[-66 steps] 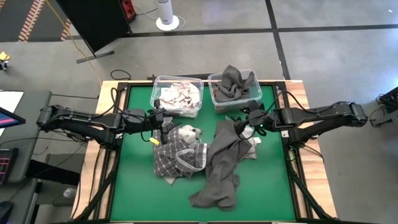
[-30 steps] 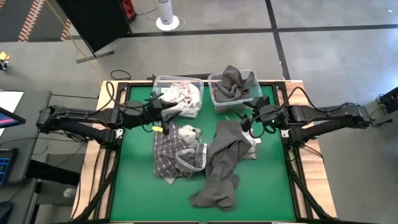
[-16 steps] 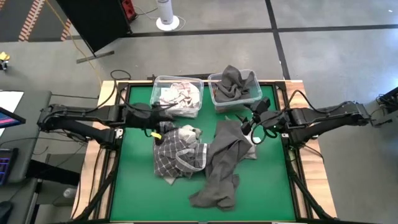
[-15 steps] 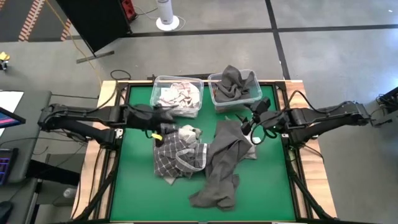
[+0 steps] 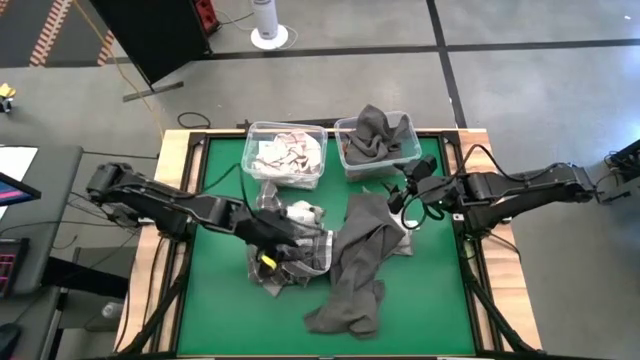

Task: Sort towels by color in basket
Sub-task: Put the black striped microfiber towel into the right transparent bin

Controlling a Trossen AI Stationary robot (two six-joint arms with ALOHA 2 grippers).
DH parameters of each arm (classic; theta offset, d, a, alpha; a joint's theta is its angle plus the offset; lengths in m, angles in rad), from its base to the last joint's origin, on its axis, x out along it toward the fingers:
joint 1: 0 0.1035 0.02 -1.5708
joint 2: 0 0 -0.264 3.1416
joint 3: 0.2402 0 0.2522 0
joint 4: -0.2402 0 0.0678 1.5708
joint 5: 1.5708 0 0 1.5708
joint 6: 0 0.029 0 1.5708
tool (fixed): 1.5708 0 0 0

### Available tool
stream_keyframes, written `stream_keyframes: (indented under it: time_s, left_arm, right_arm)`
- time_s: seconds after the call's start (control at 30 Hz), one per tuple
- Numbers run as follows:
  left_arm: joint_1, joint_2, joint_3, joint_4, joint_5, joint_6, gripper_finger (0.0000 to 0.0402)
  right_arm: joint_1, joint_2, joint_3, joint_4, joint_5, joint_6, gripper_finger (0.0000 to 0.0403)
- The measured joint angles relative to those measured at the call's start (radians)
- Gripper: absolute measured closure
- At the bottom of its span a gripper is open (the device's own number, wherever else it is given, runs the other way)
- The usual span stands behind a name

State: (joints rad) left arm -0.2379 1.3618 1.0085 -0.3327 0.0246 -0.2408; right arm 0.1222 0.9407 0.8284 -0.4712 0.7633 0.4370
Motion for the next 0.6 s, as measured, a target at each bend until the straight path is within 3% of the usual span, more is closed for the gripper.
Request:
stream_keyframes:
  time_s: [0.13, 0.27, 0.37, 0.6]
  left_arm:
    - [-0.042, 0.063, 0.087, -0.1, -0.017, 0.04, 0.0233]
    - [-0.078, 0.067, 0.135, -0.182, -0.198, 0.105, 0.0233]
    - [-0.091, 0.026, 0.137, -0.209, -0.331, 0.136, 0.0233]
    - [-0.09, -0.144, 0.102, -0.248, -0.432, 0.133, 0.0233]
  right_arm:
    - [0.047, 0.021, 0.0, 0.016, -0.048, -0.024, 0.0083]
    - [0.123, 0.102, 0.0, 0.104, -0.138, -0.07, 0.0083]
    - [0.181, 0.193, 0.0, 0.22, -0.165, -0.142, 0.0083]
    - [0.265, 0.413, 0.012, 0.457, -0.196, -0.312, 0.0083]
